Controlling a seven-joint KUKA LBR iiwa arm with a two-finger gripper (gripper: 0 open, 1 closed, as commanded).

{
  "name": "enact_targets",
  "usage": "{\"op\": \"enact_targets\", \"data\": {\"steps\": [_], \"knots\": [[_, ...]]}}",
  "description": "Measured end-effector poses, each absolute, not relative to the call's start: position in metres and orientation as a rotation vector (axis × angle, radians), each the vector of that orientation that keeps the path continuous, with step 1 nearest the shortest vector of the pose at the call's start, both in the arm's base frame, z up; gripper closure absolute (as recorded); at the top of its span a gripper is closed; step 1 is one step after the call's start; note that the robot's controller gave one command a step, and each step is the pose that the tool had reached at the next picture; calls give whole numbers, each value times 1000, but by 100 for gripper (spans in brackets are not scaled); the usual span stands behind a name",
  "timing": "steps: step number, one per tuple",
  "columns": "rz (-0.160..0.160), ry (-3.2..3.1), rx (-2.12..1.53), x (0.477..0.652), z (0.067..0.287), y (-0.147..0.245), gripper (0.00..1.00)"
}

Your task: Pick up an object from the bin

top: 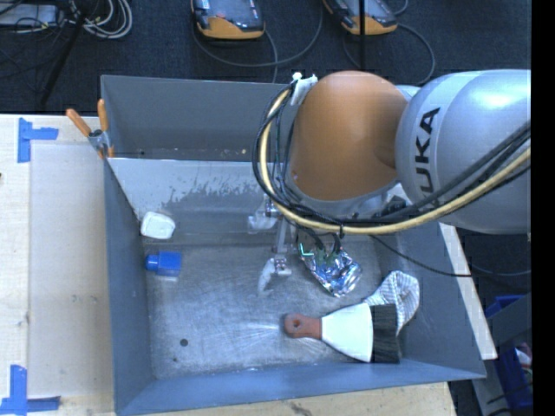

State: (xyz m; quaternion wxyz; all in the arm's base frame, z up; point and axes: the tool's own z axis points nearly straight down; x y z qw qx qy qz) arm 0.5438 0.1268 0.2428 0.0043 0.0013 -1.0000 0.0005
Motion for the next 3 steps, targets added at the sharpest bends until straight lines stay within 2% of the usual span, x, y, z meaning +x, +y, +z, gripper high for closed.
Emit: {"op": "enact_targets", "data": {"steps": [1,2,3], "knots": [[0,-3140,-1,545,247,126,0],[-2,-3145,98,537,210,103,0],[1,-3141,162,528,151,108,0]]}}
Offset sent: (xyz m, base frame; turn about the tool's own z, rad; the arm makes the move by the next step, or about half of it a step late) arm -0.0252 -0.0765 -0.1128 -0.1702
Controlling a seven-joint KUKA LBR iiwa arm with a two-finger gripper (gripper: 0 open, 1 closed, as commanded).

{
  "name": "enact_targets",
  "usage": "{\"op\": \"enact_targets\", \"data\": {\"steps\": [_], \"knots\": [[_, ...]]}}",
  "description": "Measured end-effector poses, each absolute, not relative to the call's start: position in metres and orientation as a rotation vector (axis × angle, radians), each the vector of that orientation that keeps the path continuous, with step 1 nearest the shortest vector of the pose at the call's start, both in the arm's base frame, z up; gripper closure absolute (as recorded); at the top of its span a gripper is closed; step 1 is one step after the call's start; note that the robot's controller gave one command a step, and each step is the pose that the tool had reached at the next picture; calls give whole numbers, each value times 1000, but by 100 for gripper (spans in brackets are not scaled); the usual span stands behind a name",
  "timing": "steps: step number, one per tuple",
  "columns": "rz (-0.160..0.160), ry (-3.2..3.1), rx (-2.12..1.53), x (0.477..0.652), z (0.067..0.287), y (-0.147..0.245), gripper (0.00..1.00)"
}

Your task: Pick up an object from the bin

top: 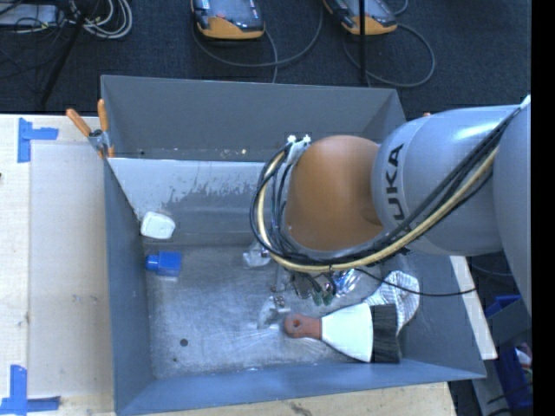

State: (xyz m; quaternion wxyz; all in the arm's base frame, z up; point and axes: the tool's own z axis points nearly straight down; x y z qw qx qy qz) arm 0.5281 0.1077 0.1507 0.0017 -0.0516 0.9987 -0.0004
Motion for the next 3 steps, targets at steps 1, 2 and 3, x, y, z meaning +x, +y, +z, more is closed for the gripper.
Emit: {"op": "enact_targets", "data": {"steps": [1,2,3], "knots": [[5,3124,-394,518,141,76,0],[5,3061,-709,495,77,17,100],[5,3061,-708,495,77,17,100]]}}
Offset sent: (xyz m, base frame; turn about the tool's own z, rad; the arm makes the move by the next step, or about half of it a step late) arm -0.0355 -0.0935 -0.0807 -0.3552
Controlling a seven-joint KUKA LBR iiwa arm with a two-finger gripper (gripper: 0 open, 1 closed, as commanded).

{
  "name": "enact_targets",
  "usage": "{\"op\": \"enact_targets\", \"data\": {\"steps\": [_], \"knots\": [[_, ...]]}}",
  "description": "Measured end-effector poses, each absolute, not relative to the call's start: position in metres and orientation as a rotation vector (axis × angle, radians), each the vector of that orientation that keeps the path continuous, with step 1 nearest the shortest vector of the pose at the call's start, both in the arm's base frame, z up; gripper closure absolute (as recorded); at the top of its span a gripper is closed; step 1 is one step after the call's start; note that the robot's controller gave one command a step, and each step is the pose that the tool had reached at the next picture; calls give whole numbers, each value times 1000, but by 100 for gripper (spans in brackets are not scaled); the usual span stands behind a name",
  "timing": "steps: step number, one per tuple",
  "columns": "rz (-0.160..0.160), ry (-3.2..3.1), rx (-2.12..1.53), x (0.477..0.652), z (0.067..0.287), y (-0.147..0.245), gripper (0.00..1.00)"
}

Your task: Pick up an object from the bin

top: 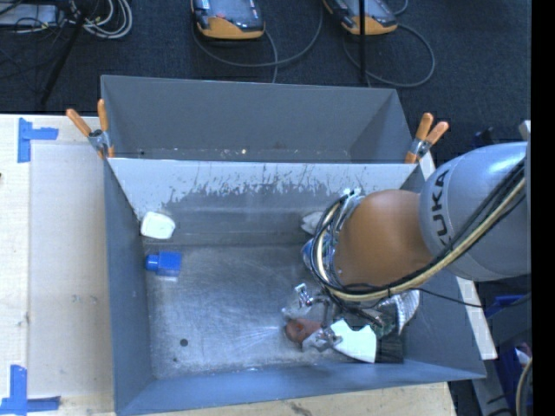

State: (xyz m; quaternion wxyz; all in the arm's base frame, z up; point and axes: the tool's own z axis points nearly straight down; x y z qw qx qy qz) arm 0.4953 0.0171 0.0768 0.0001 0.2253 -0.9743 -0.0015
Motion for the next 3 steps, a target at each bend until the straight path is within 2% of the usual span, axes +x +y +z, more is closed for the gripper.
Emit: {"op": "enact_targets", "data": {"steps": [1,2,3], "knots": [[-6,-3056,712,494,79,17,100],[-13,-3071,681,486,150,-19,100],[-13,-3072,680,486,150,-19,100]]}}
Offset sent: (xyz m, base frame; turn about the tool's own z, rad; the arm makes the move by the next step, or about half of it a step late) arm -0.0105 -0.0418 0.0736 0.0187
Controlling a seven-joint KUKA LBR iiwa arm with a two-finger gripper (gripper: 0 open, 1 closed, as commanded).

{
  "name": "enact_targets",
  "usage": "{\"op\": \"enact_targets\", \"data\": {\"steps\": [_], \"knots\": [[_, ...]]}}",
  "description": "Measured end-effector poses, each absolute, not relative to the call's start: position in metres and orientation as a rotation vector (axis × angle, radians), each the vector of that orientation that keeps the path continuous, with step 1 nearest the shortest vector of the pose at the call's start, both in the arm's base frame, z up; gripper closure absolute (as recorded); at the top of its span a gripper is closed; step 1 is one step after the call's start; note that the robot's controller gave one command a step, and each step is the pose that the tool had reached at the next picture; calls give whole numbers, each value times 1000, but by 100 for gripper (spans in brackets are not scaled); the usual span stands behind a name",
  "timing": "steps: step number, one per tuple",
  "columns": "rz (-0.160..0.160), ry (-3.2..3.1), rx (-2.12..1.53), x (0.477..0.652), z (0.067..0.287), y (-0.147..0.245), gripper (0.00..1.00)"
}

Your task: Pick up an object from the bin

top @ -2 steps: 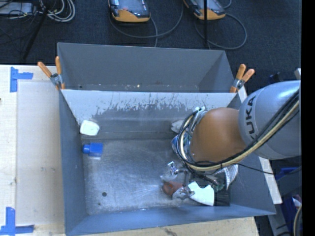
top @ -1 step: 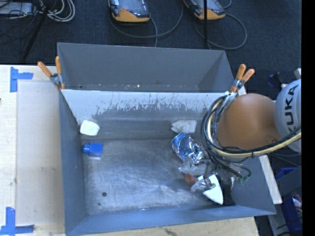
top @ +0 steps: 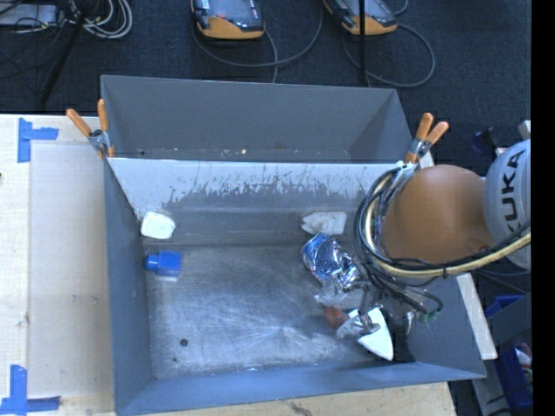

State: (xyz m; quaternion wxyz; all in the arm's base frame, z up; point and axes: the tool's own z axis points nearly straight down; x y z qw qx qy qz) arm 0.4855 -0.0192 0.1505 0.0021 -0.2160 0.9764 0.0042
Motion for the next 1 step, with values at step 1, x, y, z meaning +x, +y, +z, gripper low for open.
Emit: {"op": "enact_targets", "data": {"steps": [1], "knots": [[2,3063,-702,488,246,-15,100]]}}
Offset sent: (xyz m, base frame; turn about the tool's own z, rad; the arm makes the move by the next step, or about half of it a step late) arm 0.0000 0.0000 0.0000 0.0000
